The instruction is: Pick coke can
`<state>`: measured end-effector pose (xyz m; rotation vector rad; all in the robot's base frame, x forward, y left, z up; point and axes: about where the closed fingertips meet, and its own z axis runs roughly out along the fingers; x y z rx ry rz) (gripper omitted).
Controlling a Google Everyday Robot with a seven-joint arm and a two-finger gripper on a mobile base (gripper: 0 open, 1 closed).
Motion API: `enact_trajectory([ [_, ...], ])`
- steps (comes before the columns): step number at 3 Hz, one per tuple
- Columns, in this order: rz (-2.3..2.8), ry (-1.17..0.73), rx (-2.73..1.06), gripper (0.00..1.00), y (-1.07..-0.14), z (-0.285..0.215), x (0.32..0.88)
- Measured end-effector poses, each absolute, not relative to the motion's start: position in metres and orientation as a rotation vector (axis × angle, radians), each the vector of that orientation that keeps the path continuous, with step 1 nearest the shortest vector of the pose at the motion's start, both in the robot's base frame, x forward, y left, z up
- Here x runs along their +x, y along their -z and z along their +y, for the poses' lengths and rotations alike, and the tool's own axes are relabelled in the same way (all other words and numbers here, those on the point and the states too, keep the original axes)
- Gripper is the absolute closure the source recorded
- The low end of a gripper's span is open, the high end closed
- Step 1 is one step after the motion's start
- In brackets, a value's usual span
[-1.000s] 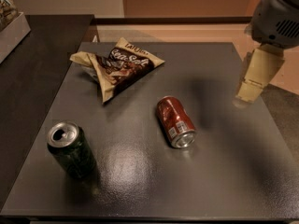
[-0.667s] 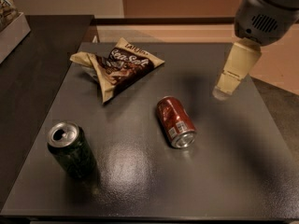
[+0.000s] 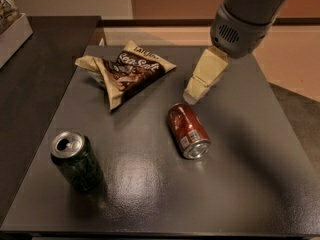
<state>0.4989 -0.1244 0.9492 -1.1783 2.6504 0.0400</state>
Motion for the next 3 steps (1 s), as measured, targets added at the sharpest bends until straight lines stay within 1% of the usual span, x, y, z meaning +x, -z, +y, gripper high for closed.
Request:
enact_trajectory([
  [1, 2.737, 0.001, -1.049, 0.0, -0.936, -0.097, 0.502],
  [3, 2.94, 0.101, -0.74, 0.0, -0.907, -0.064, 0.497],
])
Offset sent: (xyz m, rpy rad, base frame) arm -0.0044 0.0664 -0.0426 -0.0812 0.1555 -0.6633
